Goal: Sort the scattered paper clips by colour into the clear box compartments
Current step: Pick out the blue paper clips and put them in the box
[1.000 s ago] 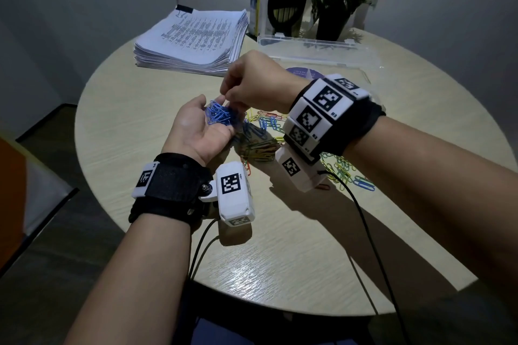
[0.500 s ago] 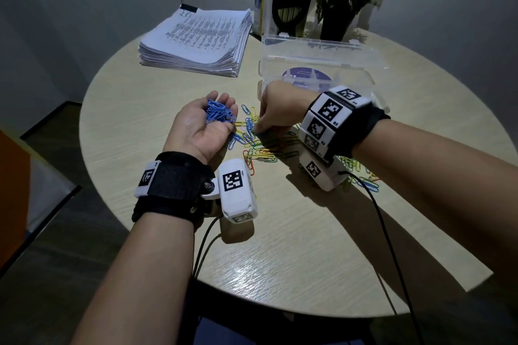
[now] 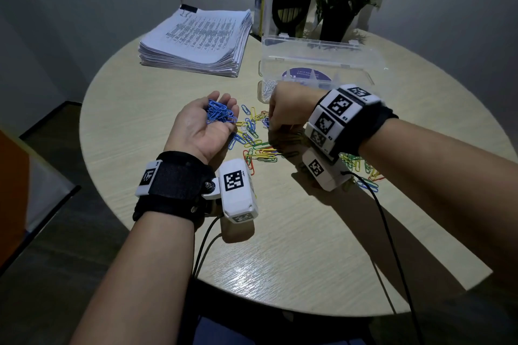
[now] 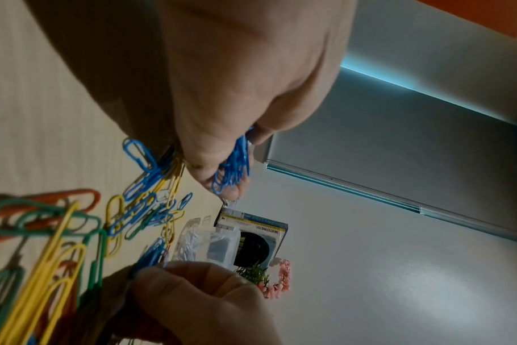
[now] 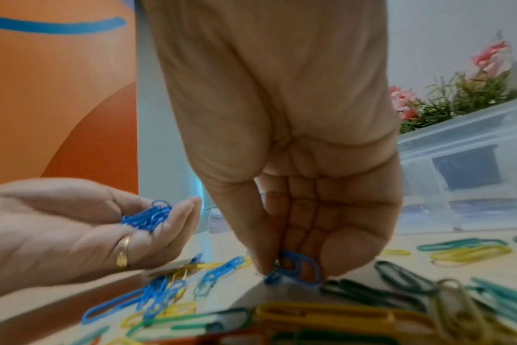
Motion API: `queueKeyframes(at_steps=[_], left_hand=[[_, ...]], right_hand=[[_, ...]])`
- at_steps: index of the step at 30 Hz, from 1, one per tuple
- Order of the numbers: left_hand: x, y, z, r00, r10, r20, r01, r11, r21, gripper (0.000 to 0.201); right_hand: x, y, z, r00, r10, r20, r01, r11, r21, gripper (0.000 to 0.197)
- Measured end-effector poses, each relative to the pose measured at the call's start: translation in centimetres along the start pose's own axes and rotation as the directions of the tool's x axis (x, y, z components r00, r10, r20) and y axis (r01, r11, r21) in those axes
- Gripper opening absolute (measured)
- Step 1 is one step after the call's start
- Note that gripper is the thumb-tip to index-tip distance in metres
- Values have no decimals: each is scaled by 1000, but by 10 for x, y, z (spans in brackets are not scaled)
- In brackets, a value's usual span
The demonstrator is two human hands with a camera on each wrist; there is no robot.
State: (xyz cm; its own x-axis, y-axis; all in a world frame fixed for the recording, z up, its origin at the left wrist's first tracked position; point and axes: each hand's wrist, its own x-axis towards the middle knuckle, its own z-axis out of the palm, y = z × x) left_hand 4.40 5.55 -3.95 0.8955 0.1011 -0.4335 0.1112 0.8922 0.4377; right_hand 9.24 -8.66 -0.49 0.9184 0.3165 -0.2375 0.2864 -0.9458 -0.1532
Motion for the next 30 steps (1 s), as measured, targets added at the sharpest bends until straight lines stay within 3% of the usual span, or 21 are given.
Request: queueKeyframes(at_steps=[7,14,22,27,30], left_hand=[[1,-1,0,1000,-9,-4,9,1000,5,25],[0,-1,1,1000,-3,0,3,1000,9,24],[1,-1,0,1000,-12,-8,12,1000,14,23],[-1,-2,0,999,-38,2,38,997,60,25],[0,-4,-1,997,-75,25,73,994,77,29]], right_hand=[[8,5,-6,994,76,-76,-67,991,119,27],[3,-5,0,1000,-2,-6,3,1000,22,33],[1,-7,8,995,-70,-64,68,997,-44,26],[-4,-8,-6,994,-46,-95,52,996,65,19],[-4,-19,-16,979,-91,-182,138,953,269,8]])
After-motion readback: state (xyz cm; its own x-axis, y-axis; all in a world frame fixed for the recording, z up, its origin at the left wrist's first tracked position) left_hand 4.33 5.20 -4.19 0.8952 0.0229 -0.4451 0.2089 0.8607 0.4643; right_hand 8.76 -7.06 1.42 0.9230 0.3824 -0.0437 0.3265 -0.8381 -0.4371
